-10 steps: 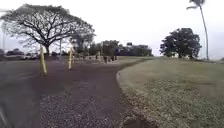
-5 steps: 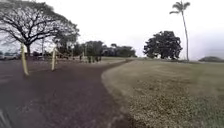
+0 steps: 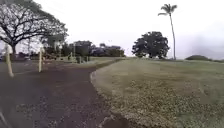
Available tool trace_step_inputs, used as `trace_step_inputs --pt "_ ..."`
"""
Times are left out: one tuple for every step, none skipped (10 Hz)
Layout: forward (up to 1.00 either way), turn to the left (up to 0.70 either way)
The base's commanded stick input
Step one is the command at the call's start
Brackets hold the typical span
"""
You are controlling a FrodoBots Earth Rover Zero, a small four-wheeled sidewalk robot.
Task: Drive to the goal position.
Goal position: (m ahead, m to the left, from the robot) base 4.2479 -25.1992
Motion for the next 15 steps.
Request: trace_step_inputs --pt "0.00 -0.70" --pt "0.00 -0.70" --pt "0.00 -0.70" --pt "0.00 -0.70" --pt "0.00 -0.70" --pt "0.00 -0.70" --pt "0.00 -0.70" --pt "0.00 -0.70" --pt "0.00 -0.70" --pt "0.00 -0.70" --pt "0.00 -0.70" --pt "0.00 -0.70" --pt "0.00 -0.70" --pt "0.00 -0.70" --pt "0.00 -0.70"
